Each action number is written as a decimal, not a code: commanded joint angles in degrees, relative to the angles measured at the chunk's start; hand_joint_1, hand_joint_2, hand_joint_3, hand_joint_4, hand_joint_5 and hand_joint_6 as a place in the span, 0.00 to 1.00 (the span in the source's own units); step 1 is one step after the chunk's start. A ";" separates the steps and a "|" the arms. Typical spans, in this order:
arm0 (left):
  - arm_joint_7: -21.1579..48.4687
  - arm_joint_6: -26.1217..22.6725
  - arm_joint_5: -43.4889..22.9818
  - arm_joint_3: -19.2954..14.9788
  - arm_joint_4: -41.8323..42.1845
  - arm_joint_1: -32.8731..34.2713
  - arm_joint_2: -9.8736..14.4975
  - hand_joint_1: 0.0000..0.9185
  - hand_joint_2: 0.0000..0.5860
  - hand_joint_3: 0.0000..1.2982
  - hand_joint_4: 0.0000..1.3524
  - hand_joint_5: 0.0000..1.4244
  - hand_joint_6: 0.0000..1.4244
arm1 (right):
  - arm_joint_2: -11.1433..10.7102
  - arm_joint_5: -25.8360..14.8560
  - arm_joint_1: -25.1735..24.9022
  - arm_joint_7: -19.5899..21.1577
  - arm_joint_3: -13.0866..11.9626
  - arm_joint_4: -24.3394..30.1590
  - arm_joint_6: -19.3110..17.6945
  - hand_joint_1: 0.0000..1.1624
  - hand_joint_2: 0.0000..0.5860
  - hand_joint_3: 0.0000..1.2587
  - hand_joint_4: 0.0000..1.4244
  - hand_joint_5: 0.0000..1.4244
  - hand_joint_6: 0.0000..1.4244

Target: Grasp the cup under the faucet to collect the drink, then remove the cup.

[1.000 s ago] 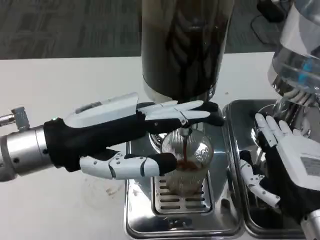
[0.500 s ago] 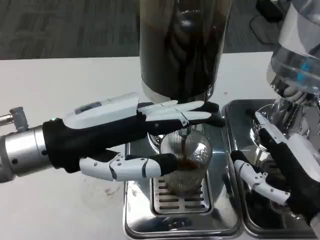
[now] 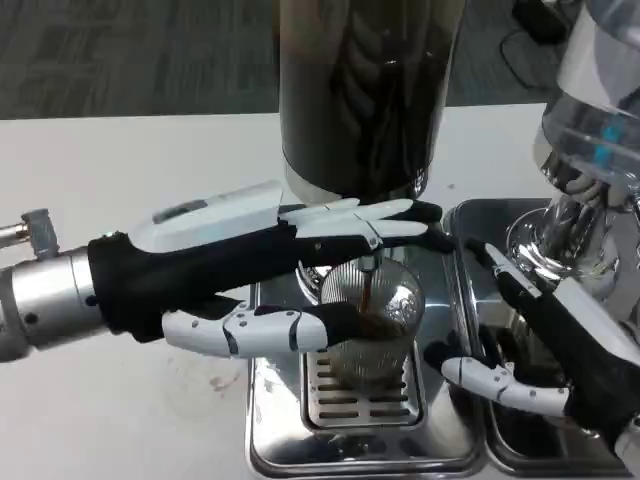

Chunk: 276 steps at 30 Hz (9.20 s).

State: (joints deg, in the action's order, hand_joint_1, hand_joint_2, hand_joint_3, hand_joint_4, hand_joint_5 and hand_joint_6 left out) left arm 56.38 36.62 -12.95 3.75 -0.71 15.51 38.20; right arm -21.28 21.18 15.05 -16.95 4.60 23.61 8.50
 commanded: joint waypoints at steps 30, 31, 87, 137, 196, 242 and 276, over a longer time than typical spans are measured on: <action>-0.70 -0.55 1.04 -0.20 1.59 -1.58 1.73 0.00 0.58 0.09 0.00 0.05 0.00 | 3.25 3.97 1.50 2.79 4.33 1.42 2.49 0.52 0.33 0.00 0.00 0.00 0.00; -0.86 -0.59 1.06 -0.22 1.66 -1.69 1.73 0.00 0.58 0.09 0.00 0.05 0.00 | 3.14 3.77 1.34 2.60 4.41 1.29 2.46 0.52 0.33 0.00 0.00 0.00 0.00; -34.67 5.47 22.41 -20.42 -5.22 -28.11 -2.40 0.00 0.41 0.00 0.00 0.00 0.00 | 2.64 -0.41 -1.79 2.95 6.56 -3.62 -0.95 0.52 0.33 0.00 0.00 0.00 0.02; -35.86 5.17 20.65 -18.86 -12.53 -30.29 4.75 0.00 0.42 0.01 0.00 0.00 0.00 | 15.17 -1.36 -6.91 14.56 13.22 -20.99 -10.17 0.65 0.27 0.00 0.00 0.00 0.08; -36.72 2.77 20.05 -19.62 -9.71 -32.30 3.83 0.00 0.43 0.04 0.00 0.00 0.00 | 17.77 0.50 -8.58 23.34 13.60 -24.31 -15.10 0.82 0.30 0.29 0.34 0.46 0.62; -34.74 4.87 21.33 -9.48 -18.99 -19.72 3.45 0.00 0.43 0.00 0.00 0.00 0.00 | 16.37 6.02 -1.07 24.10 8.68 -9.10 -11.04 0.84 0.26 0.37 0.40 0.57 0.81; -30.86 6.58 26.08 -6.02 -9.78 -18.55 10.41 0.00 0.39 0.00 0.00 0.00 0.00 | 14.93 2.41 13.81 16.66 5.91 12.52 -6.09 0.84 0.26 0.39 0.40 0.58 0.83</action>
State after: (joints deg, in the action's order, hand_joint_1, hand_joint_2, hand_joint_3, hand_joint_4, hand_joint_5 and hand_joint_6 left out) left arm 24.93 43.11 12.71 -1.42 -13.12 -1.95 47.20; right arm -7.01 24.59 28.57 0.35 10.37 31.82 1.66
